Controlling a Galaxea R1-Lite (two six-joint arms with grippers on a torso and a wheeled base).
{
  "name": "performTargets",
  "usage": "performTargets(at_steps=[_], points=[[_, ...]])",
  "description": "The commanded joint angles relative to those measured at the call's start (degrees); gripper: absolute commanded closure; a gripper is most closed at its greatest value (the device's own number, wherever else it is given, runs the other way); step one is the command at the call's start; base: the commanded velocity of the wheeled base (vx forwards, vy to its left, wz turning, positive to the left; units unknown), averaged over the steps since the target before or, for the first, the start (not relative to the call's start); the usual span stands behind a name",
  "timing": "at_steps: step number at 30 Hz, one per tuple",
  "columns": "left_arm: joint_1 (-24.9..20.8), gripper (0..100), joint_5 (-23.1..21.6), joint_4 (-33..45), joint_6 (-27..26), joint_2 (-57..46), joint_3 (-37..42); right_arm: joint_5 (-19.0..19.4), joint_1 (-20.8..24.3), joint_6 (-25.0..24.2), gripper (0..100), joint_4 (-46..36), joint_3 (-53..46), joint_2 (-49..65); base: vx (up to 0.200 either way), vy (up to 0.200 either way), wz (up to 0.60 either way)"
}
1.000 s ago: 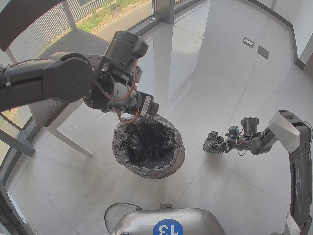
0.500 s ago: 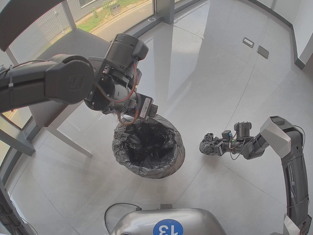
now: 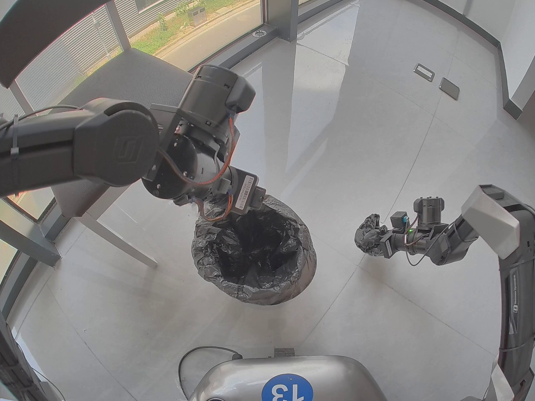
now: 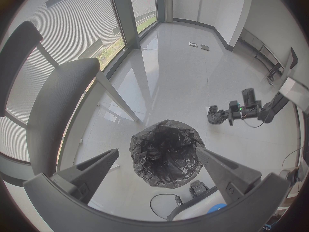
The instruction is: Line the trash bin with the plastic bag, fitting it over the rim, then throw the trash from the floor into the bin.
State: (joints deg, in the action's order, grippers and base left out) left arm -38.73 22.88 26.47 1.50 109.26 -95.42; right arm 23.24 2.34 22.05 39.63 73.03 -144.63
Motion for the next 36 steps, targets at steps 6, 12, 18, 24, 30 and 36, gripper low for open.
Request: performTargets(at_steps=[6,12,18,24,30,36], points=[[-2.0,0,2.0,-4.1,1.4,-7.7,13.7,0.4,4.2,2.6,100,2.1,-20.4,33.9,0.0,0.0,0.0],[-1.4,0,1.6,-9.8,0.6,-11.9,25.5,4.6,8.2,0.9,100,2.1,-26.1,42.2,0.0,0.0,0.0],[1.3,0,2.0,-11.3,-1.6,-15.7,35.1,4.8,18.0,-6.2,100,1.6,-25.8,47.1,0.0,0.0,0.0],[3.0,0,2.3,-11.1,-1.9,-16.7,36.3,2.2,24.7,-9.4,100,2.0,-24.8,45.3,0.0,0.0,0.0],[3.6,0,4.6,-10.7,-1.9,-18.9,37.2,-0.4,30.0,-12.7,100,2.1,-19.1,40.7,0.0,0.0,0.0],[3.6,0,4.7,-11.2,-1.9,-21.4,41.5,-1.1,33.0,-13.1,100,2.1,-15.9,35.4,0.0,0.0,0.0]])
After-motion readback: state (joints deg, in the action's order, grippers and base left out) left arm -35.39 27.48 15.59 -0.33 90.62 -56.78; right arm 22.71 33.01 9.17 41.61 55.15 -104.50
